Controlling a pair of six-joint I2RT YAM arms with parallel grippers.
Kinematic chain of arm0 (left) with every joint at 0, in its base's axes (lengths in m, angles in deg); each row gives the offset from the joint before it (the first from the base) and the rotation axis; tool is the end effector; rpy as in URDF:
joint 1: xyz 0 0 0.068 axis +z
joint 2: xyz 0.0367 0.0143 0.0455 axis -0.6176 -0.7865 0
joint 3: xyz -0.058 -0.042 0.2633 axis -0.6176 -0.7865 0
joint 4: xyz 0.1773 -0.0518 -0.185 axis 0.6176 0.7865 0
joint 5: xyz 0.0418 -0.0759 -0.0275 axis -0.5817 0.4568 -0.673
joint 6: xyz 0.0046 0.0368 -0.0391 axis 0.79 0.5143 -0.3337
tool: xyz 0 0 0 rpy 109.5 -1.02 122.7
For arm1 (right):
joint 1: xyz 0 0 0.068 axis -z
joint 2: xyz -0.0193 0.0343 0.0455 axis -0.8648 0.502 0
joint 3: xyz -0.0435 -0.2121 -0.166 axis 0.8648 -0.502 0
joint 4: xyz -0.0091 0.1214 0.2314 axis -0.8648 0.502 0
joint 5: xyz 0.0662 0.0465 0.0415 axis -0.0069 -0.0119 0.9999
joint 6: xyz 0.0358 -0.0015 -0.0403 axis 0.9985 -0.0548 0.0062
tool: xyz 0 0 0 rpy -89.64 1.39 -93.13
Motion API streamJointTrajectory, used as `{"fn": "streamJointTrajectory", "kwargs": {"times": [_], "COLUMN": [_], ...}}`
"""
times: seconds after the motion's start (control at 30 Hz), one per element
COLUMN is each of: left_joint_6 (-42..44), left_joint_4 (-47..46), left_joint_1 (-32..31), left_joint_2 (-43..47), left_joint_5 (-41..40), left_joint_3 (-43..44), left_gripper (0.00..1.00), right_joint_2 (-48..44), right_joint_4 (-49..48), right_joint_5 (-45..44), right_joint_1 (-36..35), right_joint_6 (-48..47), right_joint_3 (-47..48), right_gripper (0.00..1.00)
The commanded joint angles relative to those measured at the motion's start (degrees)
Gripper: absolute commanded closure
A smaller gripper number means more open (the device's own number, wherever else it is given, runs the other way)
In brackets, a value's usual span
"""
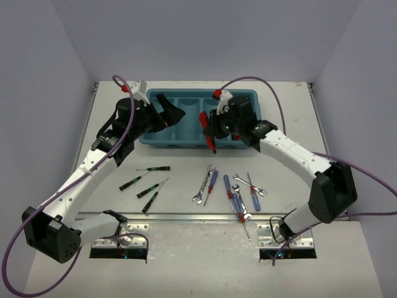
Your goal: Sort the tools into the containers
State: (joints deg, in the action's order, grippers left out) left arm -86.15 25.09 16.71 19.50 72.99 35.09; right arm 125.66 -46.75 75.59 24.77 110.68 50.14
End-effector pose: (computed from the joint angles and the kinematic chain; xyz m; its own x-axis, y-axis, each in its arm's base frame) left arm 0.2466 -0.1034 0.3536 -0.5492 -0.4579 -0.6991 0.2091 0.7346 -0.6455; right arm 0.2819 0.2075 0.2866 -0.6193 -0.0006 -0.7851 -0.5292 0.7390 0.4169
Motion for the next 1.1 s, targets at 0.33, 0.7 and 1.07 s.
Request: {"fn": "streamJointTrajectory", "kwargs": {"times": [0.33, 0.7, 1.07], "left_joint_6": [17.84, 17.23, 19.39], "left_joint_4": [26.02, 19.15, 17.13], "left_joint_1": [-0.28, -0.28, -0.37], "left_joint_2": [18.69, 31.04, 32.14], "left_joint_5": [-32.16, -33.39, -26.8], "left_joint_3": [-2.05, -17.05, -17.88], "left_gripper": [0.0, 0.0, 0.0], "right_joint_2": [20.09, 20.91, -9.23], "right_joint_4": [25.81, 32.62, 36.72], "right_joint_5": [-17.52, -19.95, -15.93], "right_joint_1": [23.04, 22.09, 15.26], "right_joint_6": [-2.6, -4.0, -6.66], "right_joint_3": [27.11, 35.25, -3.59], "right_gripper": [1.0, 0.14, 0.19]}}
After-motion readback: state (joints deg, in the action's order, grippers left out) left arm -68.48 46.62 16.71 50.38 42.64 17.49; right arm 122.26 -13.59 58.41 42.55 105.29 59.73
